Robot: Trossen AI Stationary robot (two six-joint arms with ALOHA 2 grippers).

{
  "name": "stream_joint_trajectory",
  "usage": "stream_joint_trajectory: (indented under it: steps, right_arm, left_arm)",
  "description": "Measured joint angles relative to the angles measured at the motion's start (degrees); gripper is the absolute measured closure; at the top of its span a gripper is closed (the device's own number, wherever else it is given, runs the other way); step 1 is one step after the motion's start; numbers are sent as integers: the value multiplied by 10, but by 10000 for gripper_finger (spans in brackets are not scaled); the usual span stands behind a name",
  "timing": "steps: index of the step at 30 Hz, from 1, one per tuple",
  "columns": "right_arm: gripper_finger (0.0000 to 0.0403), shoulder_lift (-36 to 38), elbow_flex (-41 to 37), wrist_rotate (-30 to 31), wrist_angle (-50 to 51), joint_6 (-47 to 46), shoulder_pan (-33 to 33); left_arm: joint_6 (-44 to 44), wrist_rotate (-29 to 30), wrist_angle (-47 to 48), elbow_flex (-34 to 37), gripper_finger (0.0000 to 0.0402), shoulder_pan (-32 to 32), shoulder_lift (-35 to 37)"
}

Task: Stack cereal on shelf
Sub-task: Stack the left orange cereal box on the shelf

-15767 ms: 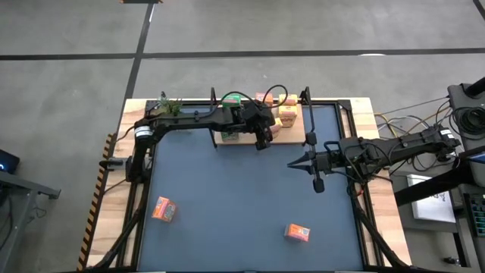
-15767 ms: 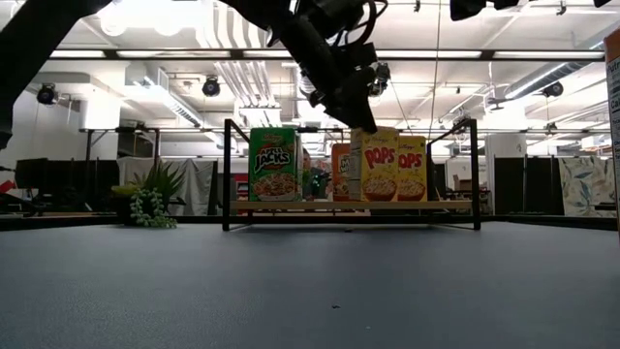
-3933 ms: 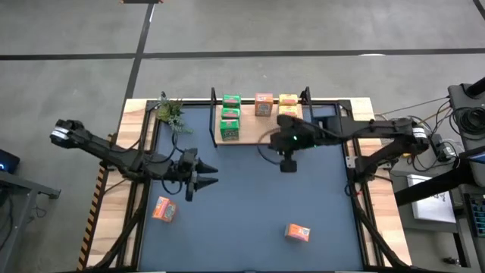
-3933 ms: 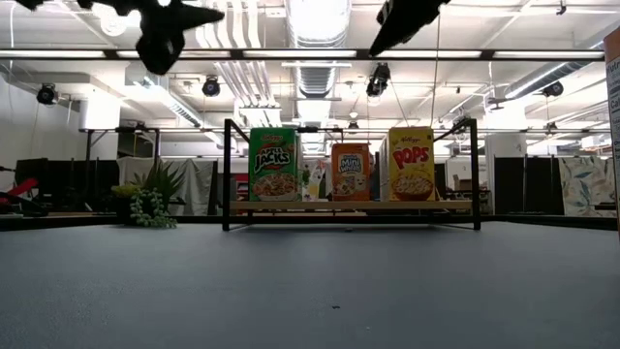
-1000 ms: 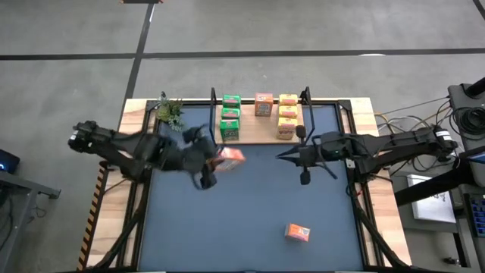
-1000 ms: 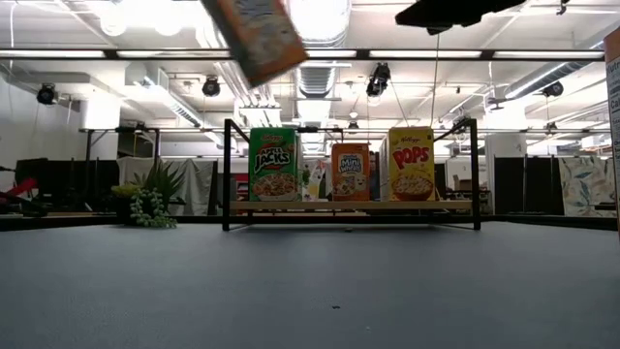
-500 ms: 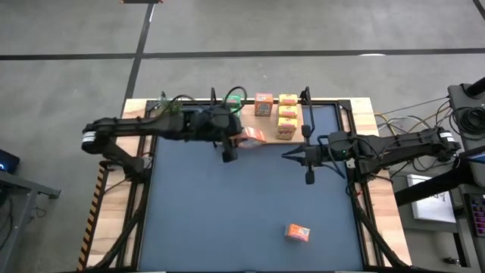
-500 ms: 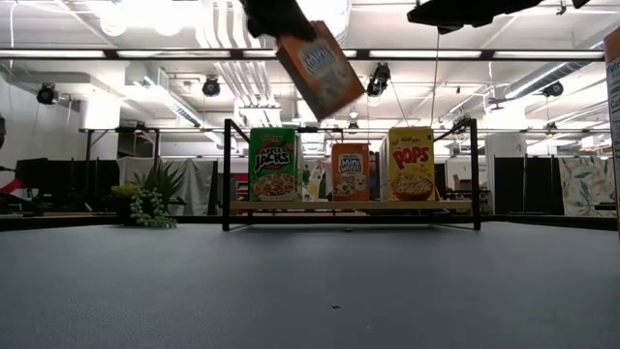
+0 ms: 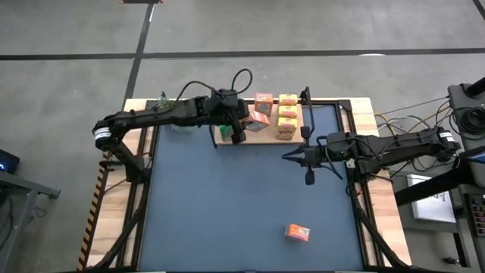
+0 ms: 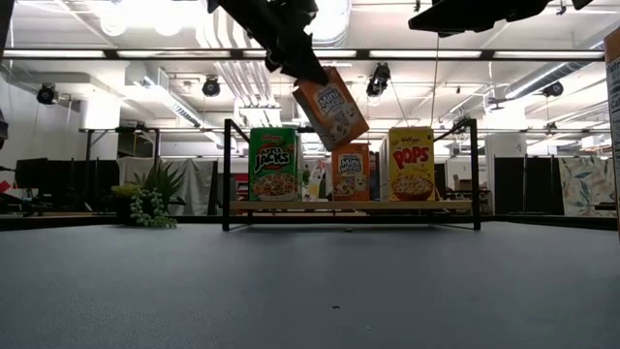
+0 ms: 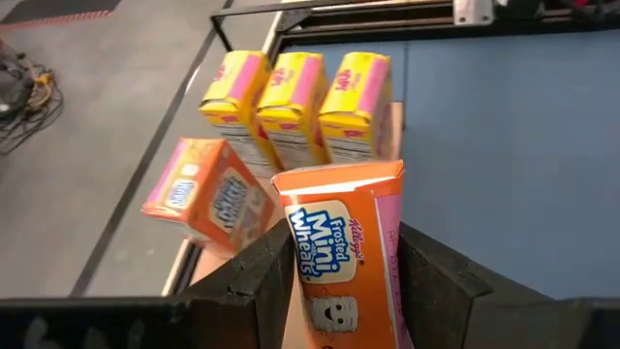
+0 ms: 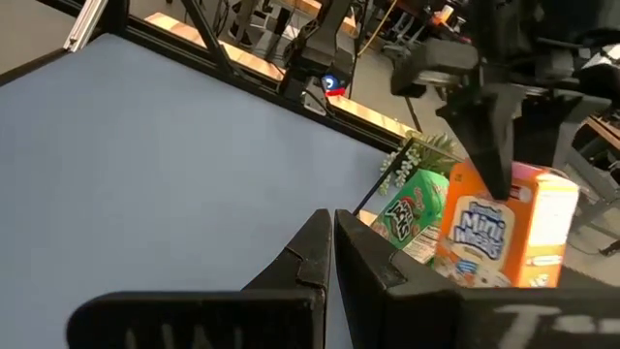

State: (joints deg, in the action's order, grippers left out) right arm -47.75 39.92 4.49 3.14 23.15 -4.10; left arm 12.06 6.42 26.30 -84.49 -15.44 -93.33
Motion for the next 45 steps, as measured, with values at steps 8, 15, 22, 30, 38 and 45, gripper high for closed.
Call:
stream_joint_trajectory:
  steps: [8,15,22,30,38,45]
  right_arm:
    - [394,0,0,0,0,12,2]
    - [394,0,0,0,-4,20,5]
    - [394,0,0,0,-4,20,5]
    - [394,0,0,0,0,16,5]
    - [394,0,0,0,0,15,5]
    - [394,0,0,0,1,15,5]
  left_arm:
    - [29,-1,7,-25,258,-7,-3]
    - [64,-1,148,-163,258,-8,-37]
    - [74,-33,202,-207,262,-9,-100]
    - [86,-35,188,-208,266,-14,-152]
    - [83,-38,163,-206,254,-26,-189]
    - [82,-37,160,-206,224,-34,-206]
